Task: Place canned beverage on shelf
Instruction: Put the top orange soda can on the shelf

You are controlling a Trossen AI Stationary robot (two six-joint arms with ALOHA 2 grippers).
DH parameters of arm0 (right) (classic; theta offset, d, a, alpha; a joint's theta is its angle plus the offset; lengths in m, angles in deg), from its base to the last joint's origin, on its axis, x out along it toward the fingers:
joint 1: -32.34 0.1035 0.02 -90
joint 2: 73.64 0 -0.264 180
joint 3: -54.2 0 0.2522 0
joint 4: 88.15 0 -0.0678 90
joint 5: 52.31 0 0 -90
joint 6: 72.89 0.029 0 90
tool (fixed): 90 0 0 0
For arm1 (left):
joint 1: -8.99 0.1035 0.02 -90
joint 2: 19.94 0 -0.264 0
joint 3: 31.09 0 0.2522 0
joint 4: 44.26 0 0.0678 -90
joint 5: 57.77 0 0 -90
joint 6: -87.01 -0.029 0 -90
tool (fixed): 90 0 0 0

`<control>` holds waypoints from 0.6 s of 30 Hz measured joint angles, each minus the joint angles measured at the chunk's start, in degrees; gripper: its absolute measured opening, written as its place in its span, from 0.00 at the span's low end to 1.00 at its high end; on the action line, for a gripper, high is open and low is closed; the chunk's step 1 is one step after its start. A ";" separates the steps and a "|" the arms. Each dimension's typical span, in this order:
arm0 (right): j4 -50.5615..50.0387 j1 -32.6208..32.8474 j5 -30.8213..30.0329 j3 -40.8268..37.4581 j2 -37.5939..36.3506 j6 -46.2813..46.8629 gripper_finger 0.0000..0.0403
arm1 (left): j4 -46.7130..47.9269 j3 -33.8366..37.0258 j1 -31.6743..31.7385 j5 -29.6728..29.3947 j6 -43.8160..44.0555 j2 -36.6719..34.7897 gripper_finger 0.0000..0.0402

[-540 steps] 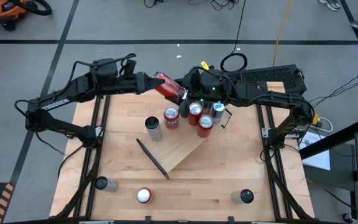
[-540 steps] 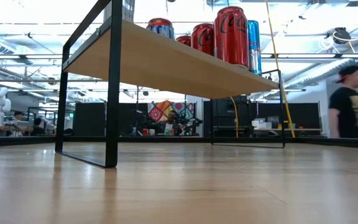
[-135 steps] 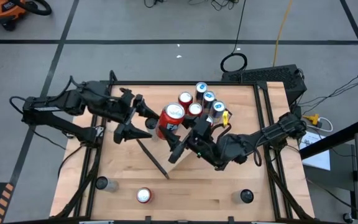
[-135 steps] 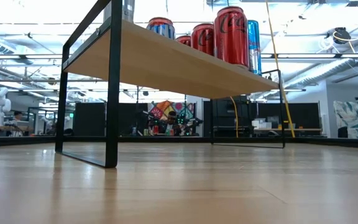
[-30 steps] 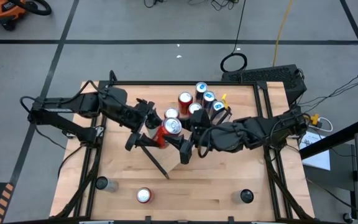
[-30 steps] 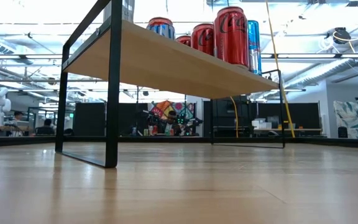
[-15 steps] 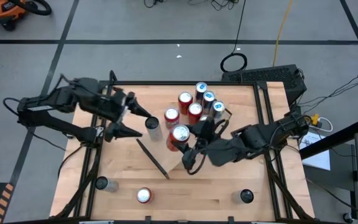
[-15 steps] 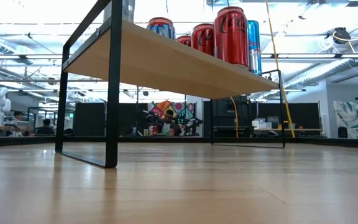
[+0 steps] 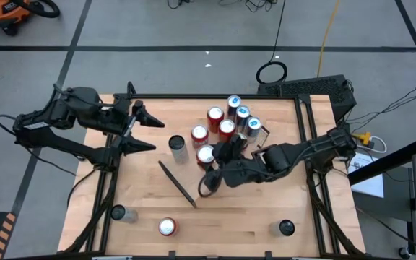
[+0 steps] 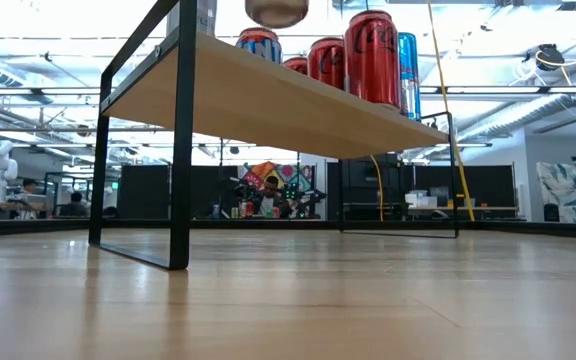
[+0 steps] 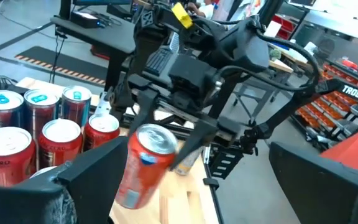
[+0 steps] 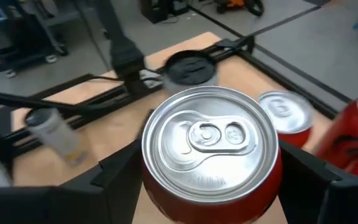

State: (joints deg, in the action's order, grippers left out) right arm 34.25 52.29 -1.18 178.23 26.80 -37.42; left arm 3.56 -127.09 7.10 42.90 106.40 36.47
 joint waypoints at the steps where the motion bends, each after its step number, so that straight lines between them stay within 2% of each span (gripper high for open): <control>1: -0.21 -0.49 -0.20 -0.19 0.00 0.07 0.66 | 0.00 0.00 0.00 -0.02 0.29 0.00 0.98; 5: 0.24 -1.35 -1.60 -3.25 -0.12 2.51 0.67 | 0.06 0.02 0.00 -0.04 1.26 0.00 0.98; 11: 6.17 -1.18 -0.02 -8.65 -0.04 4.56 0.67 | 0.07 0.04 0.00 -0.04 1.06 0.00 0.98; 18: 6.27 -3.69 0.02 -10.11 -0.11 4.43 0.67 | 0.09 0.07 0.00 -0.04 -0.04 0.00 0.98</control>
State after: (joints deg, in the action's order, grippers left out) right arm 40.52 48.60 -1.17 168.13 26.69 -32.99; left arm 3.65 -127.02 7.10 42.86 106.35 36.47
